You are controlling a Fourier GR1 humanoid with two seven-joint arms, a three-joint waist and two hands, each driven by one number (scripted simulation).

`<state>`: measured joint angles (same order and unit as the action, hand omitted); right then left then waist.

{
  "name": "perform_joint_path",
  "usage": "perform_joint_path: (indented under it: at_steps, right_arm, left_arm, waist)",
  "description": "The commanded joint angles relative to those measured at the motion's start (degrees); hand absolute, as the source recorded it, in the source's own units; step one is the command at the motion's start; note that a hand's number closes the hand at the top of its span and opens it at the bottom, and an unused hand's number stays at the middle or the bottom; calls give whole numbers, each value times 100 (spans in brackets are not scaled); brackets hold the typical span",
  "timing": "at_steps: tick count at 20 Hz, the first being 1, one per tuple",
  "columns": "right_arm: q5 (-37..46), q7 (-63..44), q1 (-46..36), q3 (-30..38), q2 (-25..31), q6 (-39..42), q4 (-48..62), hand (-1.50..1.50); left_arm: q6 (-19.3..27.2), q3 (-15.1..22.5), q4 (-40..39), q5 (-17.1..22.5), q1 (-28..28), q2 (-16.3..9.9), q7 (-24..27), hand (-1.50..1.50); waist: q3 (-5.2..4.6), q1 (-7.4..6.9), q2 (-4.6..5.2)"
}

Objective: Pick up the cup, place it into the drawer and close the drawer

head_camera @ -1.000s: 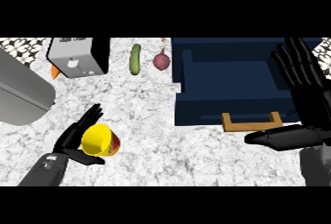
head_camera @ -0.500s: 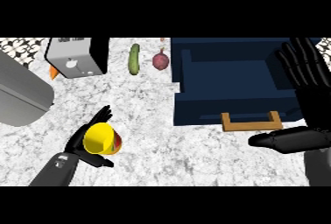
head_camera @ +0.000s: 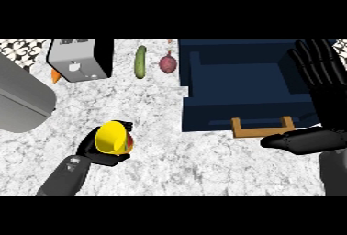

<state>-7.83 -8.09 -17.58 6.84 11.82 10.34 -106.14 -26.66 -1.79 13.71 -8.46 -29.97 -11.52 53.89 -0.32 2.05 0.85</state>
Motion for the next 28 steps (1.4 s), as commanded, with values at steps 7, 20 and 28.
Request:
perform_joint_path:
  at_steps: [7,20,28]
  right_arm:
    - [-128,58,-37,230,136,77,95,-150]
    - [-212,115,101,344,180,159,147,-150]
    - [-70,-7,85,436,302,100,78,-150]
  left_arm:
    - [776,-288,446,134,49,122,1702,150]
    - [1489,-1543,963,1461,-417,407,1100,150]
    - [2037,-939,2453,1298,-1112,886,-555,150]
  waist:
    - [5,-17,0]
    - [26,-134,-59]
    - [39,-264,-125]
